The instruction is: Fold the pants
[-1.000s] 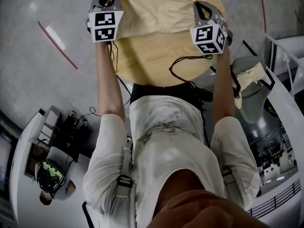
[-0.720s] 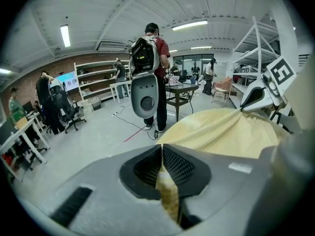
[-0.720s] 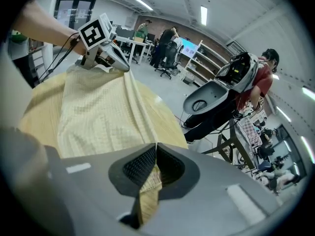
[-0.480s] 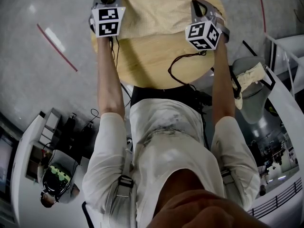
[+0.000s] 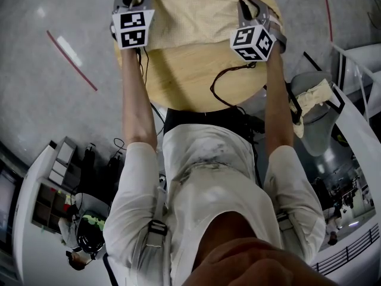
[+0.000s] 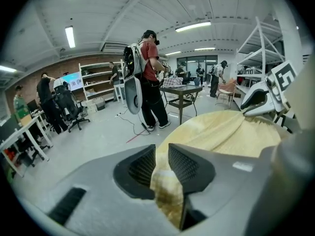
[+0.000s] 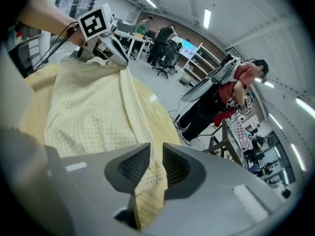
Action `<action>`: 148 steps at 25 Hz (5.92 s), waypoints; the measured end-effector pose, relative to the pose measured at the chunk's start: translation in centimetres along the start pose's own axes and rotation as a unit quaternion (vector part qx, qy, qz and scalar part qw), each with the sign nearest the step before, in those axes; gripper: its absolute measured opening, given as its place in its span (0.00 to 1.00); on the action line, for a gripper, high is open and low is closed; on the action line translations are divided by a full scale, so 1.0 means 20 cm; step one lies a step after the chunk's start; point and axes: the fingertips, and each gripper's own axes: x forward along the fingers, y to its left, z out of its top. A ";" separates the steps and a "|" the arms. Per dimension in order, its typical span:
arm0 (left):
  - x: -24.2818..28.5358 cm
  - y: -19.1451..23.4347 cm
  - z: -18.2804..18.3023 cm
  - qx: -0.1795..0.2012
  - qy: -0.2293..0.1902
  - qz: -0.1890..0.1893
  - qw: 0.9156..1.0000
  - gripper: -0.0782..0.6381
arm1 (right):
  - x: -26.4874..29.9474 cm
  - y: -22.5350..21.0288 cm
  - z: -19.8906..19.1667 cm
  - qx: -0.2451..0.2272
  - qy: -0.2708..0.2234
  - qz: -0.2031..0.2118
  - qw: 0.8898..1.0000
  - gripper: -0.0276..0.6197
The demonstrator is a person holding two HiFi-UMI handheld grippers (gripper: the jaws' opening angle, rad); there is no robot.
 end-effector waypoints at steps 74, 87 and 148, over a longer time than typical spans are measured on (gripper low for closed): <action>-2.01 -1.84 0.13 -0.019 -0.184 -0.010 0.983 0.12 | -2.17 0.44 -0.31 0.115 -0.302 -0.039 0.945 0.05; -2.07 -2.16 0.24 -0.028 -0.204 0.002 0.978 0.12 | -2.40 0.29 -0.60 0.103 -0.320 -0.047 0.940 0.05; -0.71 -1.52 0.31 -0.148 -0.085 0.056 0.984 0.12 | -0.82 -0.27 -0.14 -0.104 -0.267 0.159 0.945 0.06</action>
